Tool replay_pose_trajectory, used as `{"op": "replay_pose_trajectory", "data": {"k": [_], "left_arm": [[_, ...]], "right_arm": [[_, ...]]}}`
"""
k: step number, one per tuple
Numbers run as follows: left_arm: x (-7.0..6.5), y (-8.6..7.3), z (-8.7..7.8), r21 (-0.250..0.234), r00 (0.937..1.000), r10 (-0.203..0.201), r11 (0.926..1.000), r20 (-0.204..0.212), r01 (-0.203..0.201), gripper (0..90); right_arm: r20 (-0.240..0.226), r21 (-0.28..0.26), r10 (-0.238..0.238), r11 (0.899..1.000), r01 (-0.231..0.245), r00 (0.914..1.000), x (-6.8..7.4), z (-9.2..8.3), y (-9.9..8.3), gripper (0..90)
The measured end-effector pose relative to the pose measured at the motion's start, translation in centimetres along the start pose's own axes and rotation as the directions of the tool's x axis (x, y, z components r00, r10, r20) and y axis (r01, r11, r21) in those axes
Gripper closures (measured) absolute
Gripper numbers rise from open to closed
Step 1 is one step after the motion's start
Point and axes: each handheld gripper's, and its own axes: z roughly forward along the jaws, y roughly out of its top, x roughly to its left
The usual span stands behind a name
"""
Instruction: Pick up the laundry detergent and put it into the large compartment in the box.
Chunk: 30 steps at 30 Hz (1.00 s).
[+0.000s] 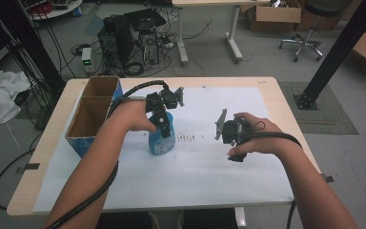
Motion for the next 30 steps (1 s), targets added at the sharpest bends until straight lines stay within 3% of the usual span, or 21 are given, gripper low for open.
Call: {"op": "replay_pose_trajectory", "data": {"k": [9, 22, 30], "left_arm": [[0.13, -0.04, -0.03, -0.003, 0.9998, -0.009, 1.0, 0.019, 0.009, 14.8], [-0.19, 0.07, 0.19, 0.0, 0.9998, -0.006, 1.0, -0.02, 0.006, 23.1], [-0.18, 0.09, 0.19, 0.0, 0.9998, -0.011, 0.9999, -0.018, 0.011, 27.1]], "right_arm": [[0.003, 0.0, 0.0, 1.0, 0.0, 1.0, -0.03, 0.04, -0.05, 16.0], [0.0, -0.003, 0.004, 1.0, -0.004, 1.0, 0.0, 0.28, -0.17, 16.0], [-0.001, -0.004, 0.005, 1.0, -0.005, 1.0, -0.04, 0.37, -0.11, 16.0]]}}
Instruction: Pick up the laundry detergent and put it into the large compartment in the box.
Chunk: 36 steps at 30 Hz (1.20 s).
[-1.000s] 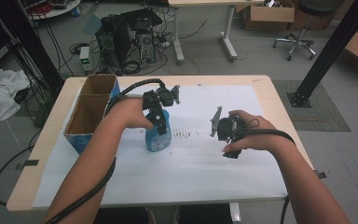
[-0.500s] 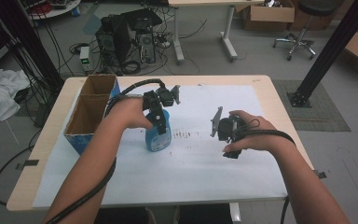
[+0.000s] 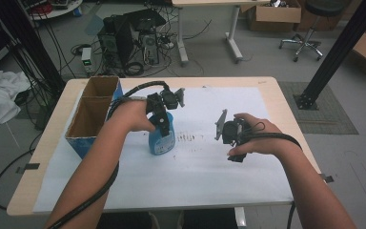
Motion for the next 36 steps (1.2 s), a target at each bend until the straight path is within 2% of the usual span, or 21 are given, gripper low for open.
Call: {"op": "replay_pose_trajectory", "data": {"k": [4, 10, 20, 23, 36], "left_arm": [[0.04, 0.01, -0.01, 0.004, 0.9999, -0.013, 0.9999, 0.01, 0.013, 30.6], [-0.03, 0.01, 0.02, 0.0, 0.9998, -0.02, 0.9998, 0.002, 0.02, 35.7], [-0.12, 0.03, 0.02, 0.009, 0.9997, -0.025, 0.9997, 0.0, 0.025, 37.2], [0.03, -0.08, 0.01, 0.003, 0.9994, -0.029, 0.9996, 0.015, 0.029, 37.7], [-0.09, -0.16, 0.05, -0.009, 0.9997, -0.023, 0.9997, -0.006, 0.023, 40.0]], "right_arm": [[-0.001, 0.002, 0.002, 1.0, -0.002, 1.0, -0.06, 0.1, -0.04, 16.0], [-0.002, -0.001, 0.003, 1.0, -0.003, 1.0, -0.02, 0.29, -0.11, 16.0], [0.0, -0.003, 0.003, 1.0, -0.003, 1.0, -0.02, 0.29, 0.01, 16.0], [0.001, -0.004, 0.002, 1.0, -0.002, 1.0, -0.01, 0.29, 0.02, 16.0], [-0.003, -0.007, 0.012, 1.0, -0.012, 0.9999, 0.07, 0.49, -0.12, 16.0]]}}
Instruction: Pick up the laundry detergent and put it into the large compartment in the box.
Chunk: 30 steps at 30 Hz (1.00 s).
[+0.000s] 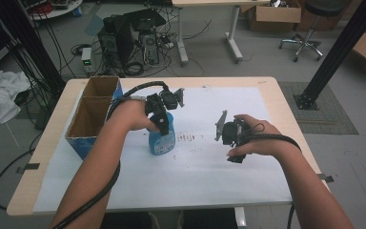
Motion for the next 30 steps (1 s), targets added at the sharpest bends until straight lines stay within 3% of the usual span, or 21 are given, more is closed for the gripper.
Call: {"op": "replay_pose_trajectory", "data": {"k": [11, 22, 30], "left_arm": [[-0.2, 0.1, -0.4, 0.028, 1.0, -0.001, 0.9996, 0.005, 0.001, 40.0], [-0.7, 0.2, -3.7, 0.018, 0.9988, -0.047, 0.9987, -0.011, 0.047, 40.0], [-0.6, -0.2, -6.6, 0.008, 0.9942, -0.105, 0.9944, -0.022, 0.105, 39.9]], "right_arm": [[0.001, 0.0, 0.0, 1.0, 0.0, 1.0, -0.1, -0.2, -0.1, 16.0], [0.008, -0.004, 0.0, 1.0, 0.0, 1.0, -0.1, -0.6, -0.2, 16.0], [0.017, -0.002, -0.007, 1.0, 0.007, 0.9998, -0.1, -1.0, -0.2, 16.0]]}}
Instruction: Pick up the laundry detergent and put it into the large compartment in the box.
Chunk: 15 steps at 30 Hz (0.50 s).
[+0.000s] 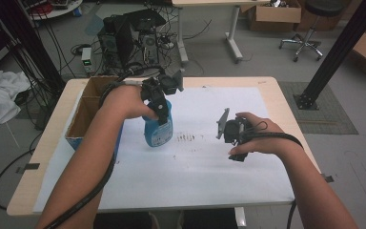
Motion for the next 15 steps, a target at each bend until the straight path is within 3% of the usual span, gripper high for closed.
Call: {"op": "replay_pose_trajectory", "data": {"k": [8, 10, 13, 15], "left_arm": [[0.3, -0.3, -2.0, 0.004, 0.9968, -0.079, 0.9969, -0.014, 0.079, 39.9], [0.6, -0.4, -2.5, 0.004, 0.9936, -0.112, 0.9937, -0.009, 0.112, 39.9], [0.9, -0.6, -3.6, -0.007, 0.9838, -0.178, 0.9839, 0.014, 0.179, 39.9], [1.0, -0.7, -4.3, -0.011, 0.9802, -0.196, 0.9804, 0.025, 0.197, 39.9]], "right_arm": [[-0.004, 0.0, 0.001, 1.0, -0.001, 1.0, -0.2, 0.2, 0.2, 16.0], [-0.008, -0.003, 0.003, 1.0, -0.003, 1.0, -0.2, 0.3, 0.3, 16.0], [-0.004, -0.002, -0.002, 1.0, 0.002, 1.0, -0.2, 0.2, 0.4, 16.0], [-0.003, -0.003, -0.002, 1.0, 0.002, 1.0, -0.3, 0.2, 0.4, 16.0]]}}
